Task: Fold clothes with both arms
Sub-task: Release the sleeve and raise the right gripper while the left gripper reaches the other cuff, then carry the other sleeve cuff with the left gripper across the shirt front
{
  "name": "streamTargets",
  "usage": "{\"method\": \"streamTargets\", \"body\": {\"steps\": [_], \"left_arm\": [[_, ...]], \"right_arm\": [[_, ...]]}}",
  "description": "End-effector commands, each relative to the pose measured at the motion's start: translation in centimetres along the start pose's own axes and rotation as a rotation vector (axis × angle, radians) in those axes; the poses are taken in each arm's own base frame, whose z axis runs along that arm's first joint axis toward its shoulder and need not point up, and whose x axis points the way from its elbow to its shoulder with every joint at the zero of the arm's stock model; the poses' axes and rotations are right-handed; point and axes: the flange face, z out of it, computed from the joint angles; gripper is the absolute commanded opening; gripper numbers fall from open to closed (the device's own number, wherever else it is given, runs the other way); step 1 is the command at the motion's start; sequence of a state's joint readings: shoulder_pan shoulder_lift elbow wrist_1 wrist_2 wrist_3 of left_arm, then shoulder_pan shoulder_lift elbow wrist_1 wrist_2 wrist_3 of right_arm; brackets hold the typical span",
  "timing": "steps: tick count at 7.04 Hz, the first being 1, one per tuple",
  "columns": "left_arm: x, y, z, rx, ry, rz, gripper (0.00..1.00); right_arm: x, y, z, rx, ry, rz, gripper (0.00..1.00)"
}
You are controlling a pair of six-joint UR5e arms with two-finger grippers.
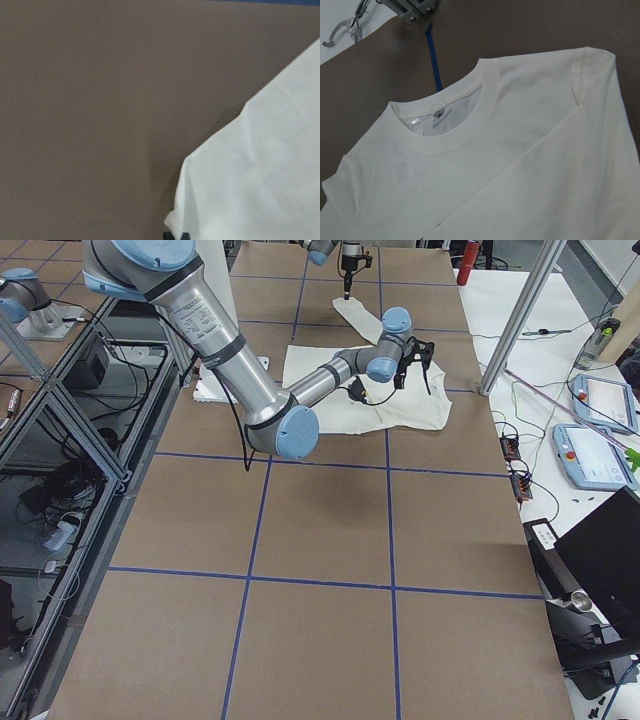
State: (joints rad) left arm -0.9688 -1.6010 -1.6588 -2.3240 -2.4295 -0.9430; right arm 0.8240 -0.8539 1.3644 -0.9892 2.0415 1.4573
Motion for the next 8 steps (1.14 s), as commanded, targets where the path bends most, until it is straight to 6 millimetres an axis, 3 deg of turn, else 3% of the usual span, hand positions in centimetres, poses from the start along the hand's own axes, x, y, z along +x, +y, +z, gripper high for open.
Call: {"method": "streamTargets", "body": {"steps": [1, 2, 3, 4, 5, 6, 7, 8], "left_arm": [[17.0, -3.3, 0.8, -0.045, 0.149, -0.085, 0.00], [26.4, -4.1, 3.4, -0.050, 0.199, -0.134, 0.00], [35.5, -7.6, 5.5, 0.018, 0.212, -0.220, 0.00], [43.4, -8.5, 9.2, 0.045, 0.204, -0.254, 0.00], [50.8, -10.5, 11.2, 0.080, 0.205, -0.257, 0.00], [58.4, -11.0, 13.7, 0.115, 0.200, -0.248, 0.00], [62.7, -6.9, 17.2, 0.189, 0.214, -0.217, 0.00], [62.7, -5.4, 19.6, 0.211, 0.210, -0.213, 0.20]], "right_arm": [[10.5, -2.7, -6.7, -0.065, -0.001, -0.081, 1.00], [18.3, -4.1, -10.3, -0.093, 0.017, -0.127, 1.00], [24.0, -5.4, -13.8, -0.098, 0.026, -0.156, 1.00], [27.7, -6.3, -15.6, -0.110, 0.029, -0.192, 1.00], [29.7, -6.5, -16.2, -0.108, 0.042, -0.200, 1.00], [30.2, -6.5, -16.4, -0.108, 0.045, -0.198, 1.00], [30.3, -6.4, -16.5, -0.100, 0.033, -0.211, 1.00], [30.8, -6.4, -16.4, -0.098, 0.033, -0.213, 1.00]]}}
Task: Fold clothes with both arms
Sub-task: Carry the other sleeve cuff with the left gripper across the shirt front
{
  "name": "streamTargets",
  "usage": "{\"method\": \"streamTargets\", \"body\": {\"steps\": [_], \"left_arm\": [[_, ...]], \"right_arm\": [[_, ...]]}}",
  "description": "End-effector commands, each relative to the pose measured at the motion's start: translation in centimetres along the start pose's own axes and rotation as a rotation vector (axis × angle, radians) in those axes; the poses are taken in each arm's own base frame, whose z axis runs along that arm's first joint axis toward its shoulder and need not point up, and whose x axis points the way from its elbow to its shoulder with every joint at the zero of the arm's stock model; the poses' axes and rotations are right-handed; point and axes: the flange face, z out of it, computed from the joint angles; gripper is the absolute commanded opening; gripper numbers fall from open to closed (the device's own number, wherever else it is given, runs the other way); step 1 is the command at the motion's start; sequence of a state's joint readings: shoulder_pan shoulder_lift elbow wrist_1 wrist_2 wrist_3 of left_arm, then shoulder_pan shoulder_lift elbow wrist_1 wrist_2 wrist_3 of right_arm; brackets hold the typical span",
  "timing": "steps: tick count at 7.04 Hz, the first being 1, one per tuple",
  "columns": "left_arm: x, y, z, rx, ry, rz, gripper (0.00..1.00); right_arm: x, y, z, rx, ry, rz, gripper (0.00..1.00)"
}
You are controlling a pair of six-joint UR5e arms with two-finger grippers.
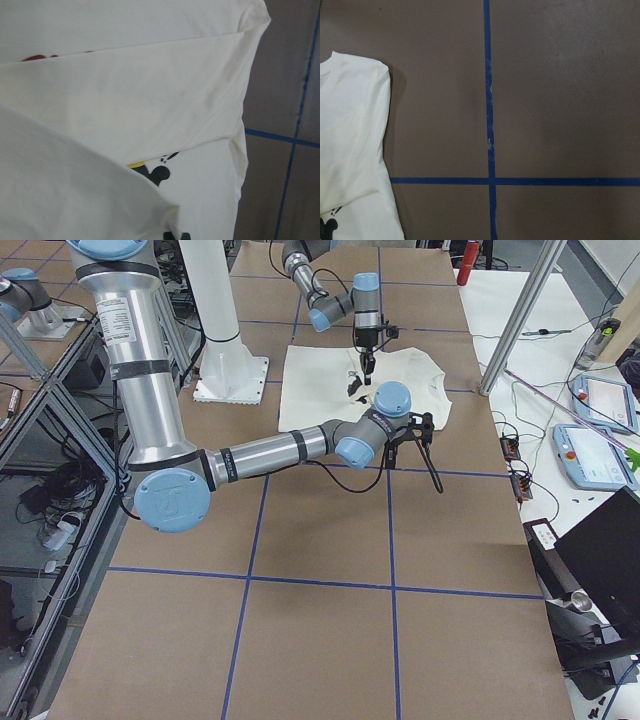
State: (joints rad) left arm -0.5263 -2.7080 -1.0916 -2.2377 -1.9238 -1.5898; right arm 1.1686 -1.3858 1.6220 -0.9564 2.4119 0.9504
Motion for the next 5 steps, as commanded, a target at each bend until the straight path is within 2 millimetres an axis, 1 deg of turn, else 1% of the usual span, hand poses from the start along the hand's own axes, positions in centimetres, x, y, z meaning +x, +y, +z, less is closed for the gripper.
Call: {"method": "streamTargets", "body": {"steps": [1, 2, 3, 4, 5], "left_arm": [[0.7, 3.5, 3.3, 0.069, 0.012, 0.012, 0.84], [-0.9, 3.7, 2.1, 0.068, 0.043, -0.048, 0.98], [-2.0, 3.0, -1.6, 0.077, 0.089, -0.049, 0.98], [-6.7, 0.5, -5.2, 0.083, 0.099, -0.047, 0.97], [-8.9, -1.7, -9.9, 0.094, 0.132, -0.041, 0.96]], "right_arm": [[0.5, 0.4, -0.2, 0.007, -0.007, -0.010, 1.00], [0.1, 0.5, -0.5, 0.016, -0.019, -0.007, 1.00], [-0.9, 0.5, 0.2, 0.014, -0.022, 0.046, 1.00], [-4.0, 2.2, 1.9, 0.018, -0.031, 0.057, 1.00], [-8.7, 6.2, 4.4, 0.071, -0.024, 0.124, 1.00]]}}
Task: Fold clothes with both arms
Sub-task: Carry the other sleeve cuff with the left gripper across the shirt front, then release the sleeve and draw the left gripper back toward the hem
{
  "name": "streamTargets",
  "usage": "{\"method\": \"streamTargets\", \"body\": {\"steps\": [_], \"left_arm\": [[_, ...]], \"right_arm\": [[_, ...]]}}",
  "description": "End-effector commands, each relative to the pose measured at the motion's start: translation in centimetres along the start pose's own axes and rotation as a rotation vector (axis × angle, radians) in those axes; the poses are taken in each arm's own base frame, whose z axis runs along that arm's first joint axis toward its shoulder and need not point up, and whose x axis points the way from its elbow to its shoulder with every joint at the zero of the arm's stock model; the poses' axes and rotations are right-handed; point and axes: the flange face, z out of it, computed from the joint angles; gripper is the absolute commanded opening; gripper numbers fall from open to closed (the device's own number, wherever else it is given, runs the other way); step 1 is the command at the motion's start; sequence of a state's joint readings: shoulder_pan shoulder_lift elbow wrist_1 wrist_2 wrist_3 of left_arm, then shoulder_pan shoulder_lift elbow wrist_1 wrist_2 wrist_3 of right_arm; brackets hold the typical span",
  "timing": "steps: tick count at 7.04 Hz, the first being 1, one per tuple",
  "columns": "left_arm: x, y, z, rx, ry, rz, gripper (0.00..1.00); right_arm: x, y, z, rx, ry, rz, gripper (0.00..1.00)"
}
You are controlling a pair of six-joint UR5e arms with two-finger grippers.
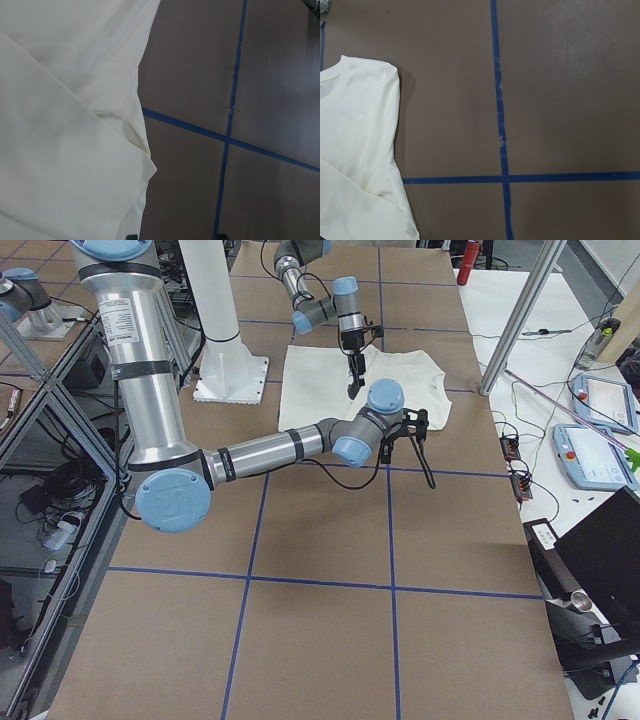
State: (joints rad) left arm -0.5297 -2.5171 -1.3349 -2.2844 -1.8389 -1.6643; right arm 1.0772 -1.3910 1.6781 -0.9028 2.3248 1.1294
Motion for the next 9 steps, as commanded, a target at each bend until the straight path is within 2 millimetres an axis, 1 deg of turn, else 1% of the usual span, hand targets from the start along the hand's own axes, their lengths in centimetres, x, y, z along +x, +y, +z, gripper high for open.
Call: {"method": "streamTargets", "body": {"steps": [1, 2, 3, 4, 5, 6, 7, 8, 9], "left_arm": [[-4.4, -4.6, -7.7, 0.007, 0.030, 0.037, 0.94], [-8.2, -6.4, -8.0, -0.035, -0.036, 0.103, 0.94], [-11.2, -7.0, -9.4, -0.031, -0.095, 0.153, 0.94], [-14.2, -6.4, -11.3, -0.037, -0.147, 0.191, 0.94], [-16.5, -5.9, -13.1, -0.040, -0.172, 0.187, 0.94], [-17.8, -5.6, -13.6, -0.040, -0.183, 0.181, 0.95], [-18.1, -5.4, -13.4, -0.041, -0.188, 0.174, 0.95], [-18.2, -5.3, -13.3, -0.041, -0.189, 0.172, 0.95], [-18.2, -5.4, -13.3, -0.041, -0.191, 0.170, 0.95]], "right_arm": [[-7.7, 9.7, 5.7, 0.079, 0.003, 0.137, 1.00], [-9.3, 14.9, 7.6, 0.100, 0.009, 0.158, 1.00], [-11.2, 19.4, 8.5, 0.101, -0.001, 0.203, 1.00], [-13.8, 25.8, 10.1, 0.109, 0.071, 0.256, 0.99], [-16.1, 32.6, 10.7, 0.156, 0.098, 0.273, 0.98], [-16.4, 38.6, 12.4, 0.179, 0.114, 0.313, 0.86], [-16.1, 41.0, 13.1, 0.190, 0.143, 0.315, 0.85], [-14.7, 41.6, 13.8, 0.204, 0.208, 0.310, 0.84], [-14.2, 41.4, 13.9, 0.211, 0.228, 0.305, 0.83]]}}
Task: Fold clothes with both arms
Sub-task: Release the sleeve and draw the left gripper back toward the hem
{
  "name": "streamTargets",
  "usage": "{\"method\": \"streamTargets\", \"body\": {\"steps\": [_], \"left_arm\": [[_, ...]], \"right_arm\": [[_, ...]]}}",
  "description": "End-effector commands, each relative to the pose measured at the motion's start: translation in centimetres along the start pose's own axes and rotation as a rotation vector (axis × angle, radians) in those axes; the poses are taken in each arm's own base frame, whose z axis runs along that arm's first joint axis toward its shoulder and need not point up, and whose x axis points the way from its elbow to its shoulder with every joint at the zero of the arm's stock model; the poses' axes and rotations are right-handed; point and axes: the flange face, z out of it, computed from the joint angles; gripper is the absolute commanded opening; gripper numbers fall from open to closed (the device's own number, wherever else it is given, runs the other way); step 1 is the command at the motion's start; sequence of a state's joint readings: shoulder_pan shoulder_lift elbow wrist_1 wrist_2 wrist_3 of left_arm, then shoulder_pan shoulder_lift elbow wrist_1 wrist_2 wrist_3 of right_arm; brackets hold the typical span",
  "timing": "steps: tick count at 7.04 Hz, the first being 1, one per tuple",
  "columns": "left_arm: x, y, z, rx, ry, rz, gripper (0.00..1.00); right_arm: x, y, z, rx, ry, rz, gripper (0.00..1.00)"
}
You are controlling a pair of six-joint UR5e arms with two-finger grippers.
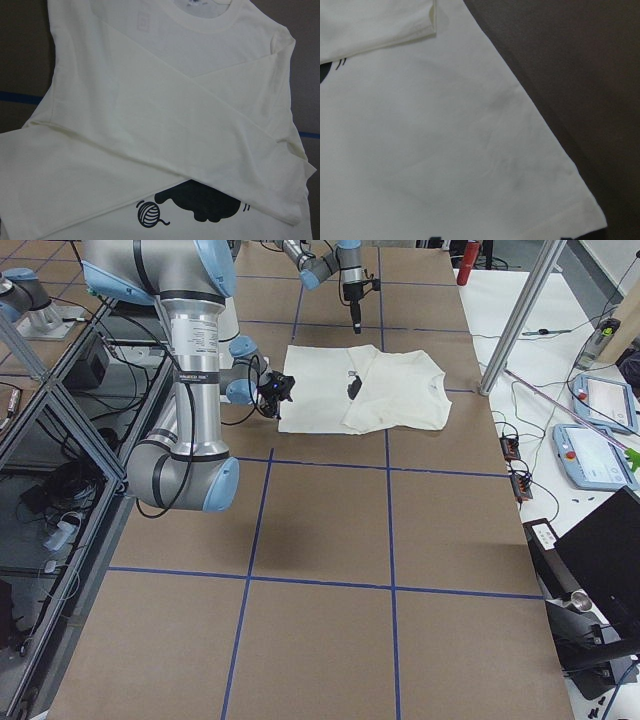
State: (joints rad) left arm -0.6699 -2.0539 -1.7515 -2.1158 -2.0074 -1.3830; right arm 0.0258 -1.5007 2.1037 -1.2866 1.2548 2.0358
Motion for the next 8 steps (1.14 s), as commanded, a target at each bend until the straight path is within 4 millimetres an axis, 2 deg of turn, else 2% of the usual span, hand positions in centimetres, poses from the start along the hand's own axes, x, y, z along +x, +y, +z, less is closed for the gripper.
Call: {"method": "streamTargets", "body": {"steps": [1, 3, 4, 5, 6, 7, 8], "left_arm": [[0.0, 0.1, 0.0, 0.000, 0.000, -0.005, 0.96], [-0.1, 0.1, 0.1, 0.001, -0.003, -0.013, 0.97], [-0.6, 0.2, 0.3, -0.002, -0.010, -0.015, 0.97], [-0.7, 0.2, 0.3, 0.000, -0.012, -0.015, 0.97], [-0.7, 0.2, 0.3, 0.001, -0.012, -0.015, 0.97], [-0.6, 0.0, 0.2, 0.004, -0.011, -0.016, 0.97], [-1.5, 0.2, 0.5, 0.000, -0.026, -0.025, 0.97]], "right_arm": [[1.9, 0.1, 0.8, 0.025, 0.056, -0.017, 0.79], [3.9, -0.7, 1.3, 0.041, 0.092, -0.032, 0.77], [4.1, -0.8, 1.3, 0.043, 0.095, -0.031, 0.71], [4.1, -0.7, 1.4, 0.043, 0.094, -0.029, 0.44], [4.0, -0.8, 1.4, 0.044, 0.094, -0.028, 0.09], [3.9, -0.7, 1.3, 0.042, 0.091, -0.028, 0.00], [4.0, -0.6, 1.4, 0.041, 0.093, -0.031, 0.00]]}}
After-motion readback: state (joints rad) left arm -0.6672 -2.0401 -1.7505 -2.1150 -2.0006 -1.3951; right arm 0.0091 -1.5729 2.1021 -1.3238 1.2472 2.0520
